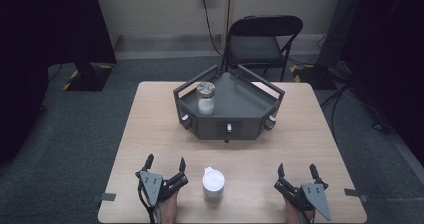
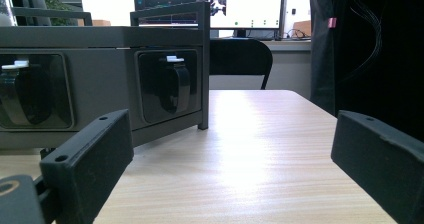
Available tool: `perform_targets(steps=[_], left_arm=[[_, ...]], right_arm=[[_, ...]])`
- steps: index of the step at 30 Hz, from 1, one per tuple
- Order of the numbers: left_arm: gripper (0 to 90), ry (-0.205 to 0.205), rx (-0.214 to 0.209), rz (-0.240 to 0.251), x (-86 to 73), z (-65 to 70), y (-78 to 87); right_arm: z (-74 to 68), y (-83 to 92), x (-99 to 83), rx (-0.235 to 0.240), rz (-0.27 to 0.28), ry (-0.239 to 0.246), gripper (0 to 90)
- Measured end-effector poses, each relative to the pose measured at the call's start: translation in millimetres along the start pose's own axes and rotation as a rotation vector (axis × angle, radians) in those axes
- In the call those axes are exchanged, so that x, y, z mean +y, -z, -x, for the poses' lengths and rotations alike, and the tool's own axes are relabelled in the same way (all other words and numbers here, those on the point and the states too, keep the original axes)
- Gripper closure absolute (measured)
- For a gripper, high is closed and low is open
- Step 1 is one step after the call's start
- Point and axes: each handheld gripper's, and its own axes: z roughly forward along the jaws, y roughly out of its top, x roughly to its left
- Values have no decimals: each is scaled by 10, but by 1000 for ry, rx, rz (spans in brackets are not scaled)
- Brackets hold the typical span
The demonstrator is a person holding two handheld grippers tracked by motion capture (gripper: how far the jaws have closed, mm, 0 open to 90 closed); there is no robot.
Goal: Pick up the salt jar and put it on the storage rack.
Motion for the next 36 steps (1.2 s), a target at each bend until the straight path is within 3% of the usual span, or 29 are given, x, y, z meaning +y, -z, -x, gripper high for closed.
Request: perform_targets(steps=[8,14,18,23,28,36], left_arm=[[1,0,-1,-6,-45,-14,-10],[1,-21,3,-30,-115,-4,-24],[2,-9,-11,-31,-112,-32,-23],[2,-69,-5,-38,-109,25,-34],[2,-63,13,-32,-121,51,-27],[2,-63,7,-32,-120,39,-27]], right_arm=[[-3,1,0,-2,0,0,18],[-2,1,0,-2,0,0,18],[-2,1,0,-2,0,0,18],[-3,1,0,-2,0,0,18],[-6,2,-1,-4,0,1,18],[-8,2,-1,-5,0,1,18]])
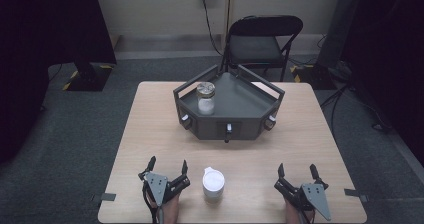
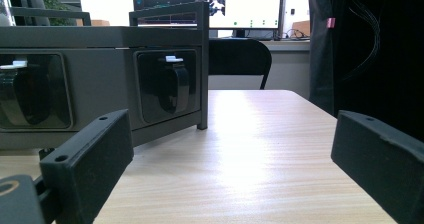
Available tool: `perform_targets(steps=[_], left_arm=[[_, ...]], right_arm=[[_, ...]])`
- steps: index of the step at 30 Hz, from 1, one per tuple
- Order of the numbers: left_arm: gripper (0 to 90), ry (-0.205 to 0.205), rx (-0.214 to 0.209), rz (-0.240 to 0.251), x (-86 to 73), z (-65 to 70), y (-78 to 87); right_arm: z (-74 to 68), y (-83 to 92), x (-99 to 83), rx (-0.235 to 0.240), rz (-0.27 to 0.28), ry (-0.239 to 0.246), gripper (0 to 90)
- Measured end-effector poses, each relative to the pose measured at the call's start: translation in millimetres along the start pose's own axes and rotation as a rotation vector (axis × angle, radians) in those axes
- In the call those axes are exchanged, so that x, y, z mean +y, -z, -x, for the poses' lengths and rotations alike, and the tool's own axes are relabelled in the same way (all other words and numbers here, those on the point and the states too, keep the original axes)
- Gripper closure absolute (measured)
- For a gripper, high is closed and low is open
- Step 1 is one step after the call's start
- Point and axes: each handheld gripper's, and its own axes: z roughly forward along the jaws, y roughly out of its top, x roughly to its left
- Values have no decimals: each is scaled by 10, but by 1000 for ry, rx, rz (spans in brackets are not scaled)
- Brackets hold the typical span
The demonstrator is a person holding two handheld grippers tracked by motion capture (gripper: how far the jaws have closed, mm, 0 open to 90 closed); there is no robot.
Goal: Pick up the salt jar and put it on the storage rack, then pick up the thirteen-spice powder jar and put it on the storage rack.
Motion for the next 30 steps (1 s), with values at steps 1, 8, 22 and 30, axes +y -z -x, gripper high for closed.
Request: perform_targets(steps=[1,8,22,30], left_arm=[[2,0,0,0,0,0,0],[2,0,-2,-1,1,-2,-1],[2,0,-1,-2,4,-1,-2],[2,-3,0,-4,8,1,-4]], right_arm=[[0,0,0,0,0,0,18],[0,0,0,0,0,0,17],[-3,-15,23,1,-12,-1,17],[-12,-28,175,64,-19,0,0]])
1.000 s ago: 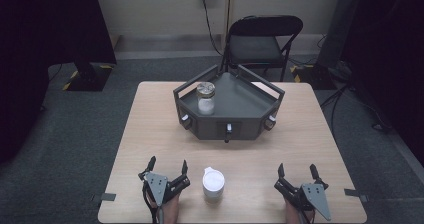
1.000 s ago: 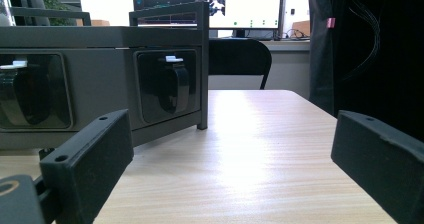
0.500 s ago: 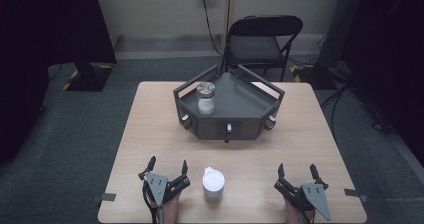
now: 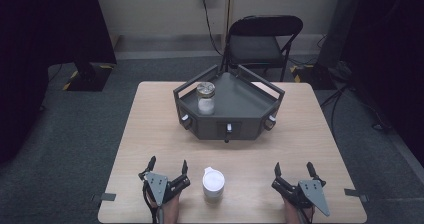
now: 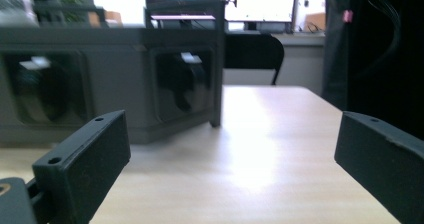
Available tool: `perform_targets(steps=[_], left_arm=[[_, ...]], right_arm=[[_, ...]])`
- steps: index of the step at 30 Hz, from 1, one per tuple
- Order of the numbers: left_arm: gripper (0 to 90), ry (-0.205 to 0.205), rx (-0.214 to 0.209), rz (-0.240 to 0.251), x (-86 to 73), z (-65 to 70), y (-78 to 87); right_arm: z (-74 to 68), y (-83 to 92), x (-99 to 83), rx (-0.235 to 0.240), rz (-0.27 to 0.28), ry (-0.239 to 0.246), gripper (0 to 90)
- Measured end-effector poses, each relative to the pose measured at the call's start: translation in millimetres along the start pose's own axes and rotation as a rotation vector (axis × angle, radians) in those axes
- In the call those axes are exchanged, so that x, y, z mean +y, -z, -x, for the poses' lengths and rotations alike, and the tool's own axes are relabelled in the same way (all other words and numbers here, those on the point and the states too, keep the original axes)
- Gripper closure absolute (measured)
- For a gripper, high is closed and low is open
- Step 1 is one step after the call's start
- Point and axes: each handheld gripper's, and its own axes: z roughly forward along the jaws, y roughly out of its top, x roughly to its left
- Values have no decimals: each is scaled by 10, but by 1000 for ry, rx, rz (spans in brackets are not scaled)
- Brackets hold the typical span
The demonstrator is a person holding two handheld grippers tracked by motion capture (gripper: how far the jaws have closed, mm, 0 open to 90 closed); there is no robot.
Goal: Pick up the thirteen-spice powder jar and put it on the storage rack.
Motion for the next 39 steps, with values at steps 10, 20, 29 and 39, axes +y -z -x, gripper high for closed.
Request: perform_targets(steps=[10,20,29,39], left_arm=[[2,2,3,2,-3,5,1],[2,2,3,2,-4,4,2],[2,3,-1,4,-8,-3,3],[1,3,-4,5,-8,-10,3]], right_arm=[[-234,-12,376,281,62,-35,0],[-512,33,457,440,88,-62,0],[-724,98,320,575,61,-35,41],[-835,79,244,590,-54,-12,139]])
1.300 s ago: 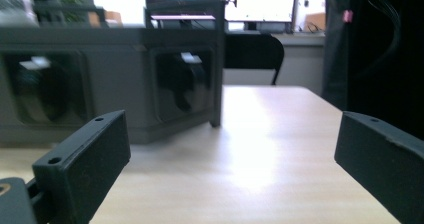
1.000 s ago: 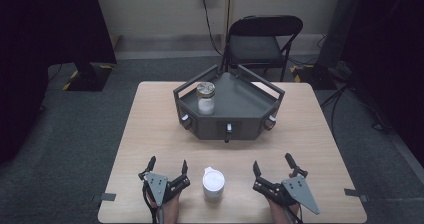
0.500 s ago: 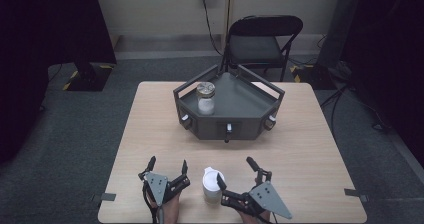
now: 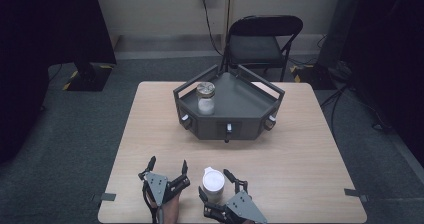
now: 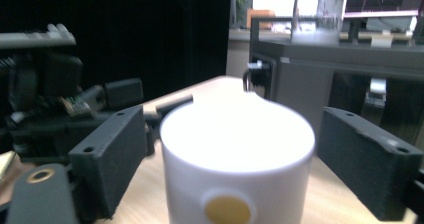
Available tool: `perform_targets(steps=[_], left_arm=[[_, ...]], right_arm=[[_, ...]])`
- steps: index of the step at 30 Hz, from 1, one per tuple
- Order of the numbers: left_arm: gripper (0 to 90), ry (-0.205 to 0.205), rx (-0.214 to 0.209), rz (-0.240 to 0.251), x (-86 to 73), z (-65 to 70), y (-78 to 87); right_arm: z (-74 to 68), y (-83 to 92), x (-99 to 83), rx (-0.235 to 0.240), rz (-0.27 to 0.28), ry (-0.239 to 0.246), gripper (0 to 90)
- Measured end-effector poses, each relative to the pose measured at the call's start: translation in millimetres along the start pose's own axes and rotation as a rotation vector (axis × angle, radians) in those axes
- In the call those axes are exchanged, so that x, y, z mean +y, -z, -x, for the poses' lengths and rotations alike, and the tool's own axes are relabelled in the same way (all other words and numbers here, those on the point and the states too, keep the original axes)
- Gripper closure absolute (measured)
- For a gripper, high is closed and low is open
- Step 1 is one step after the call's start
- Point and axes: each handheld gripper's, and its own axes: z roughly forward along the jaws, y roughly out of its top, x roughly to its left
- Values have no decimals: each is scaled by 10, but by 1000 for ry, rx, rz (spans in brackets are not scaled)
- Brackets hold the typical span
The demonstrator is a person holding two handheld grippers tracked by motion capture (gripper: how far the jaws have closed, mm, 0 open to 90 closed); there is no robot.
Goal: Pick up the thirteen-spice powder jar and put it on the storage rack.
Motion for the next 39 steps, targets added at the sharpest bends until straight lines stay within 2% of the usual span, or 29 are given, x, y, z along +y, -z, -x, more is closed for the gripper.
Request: perform_targets(steps=[5,13,15,28,39], left_arm=[[2,0,0,0,0,0,0],[2,0,-2,0,1,-3,0],[2,0,-2,-1,1,-3,0],[2,0,4,0,0,6,0],[2,-1,-1,0,1,-2,0]], right_arm=[[5,-7,-49,-4,-30,1,188],[-1,19,-66,0,-21,-15,262],[21,14,-49,7,-32,-19,288],[43,22,-27,17,-38,-3,296],[96,42,17,27,-32,-10,298]])
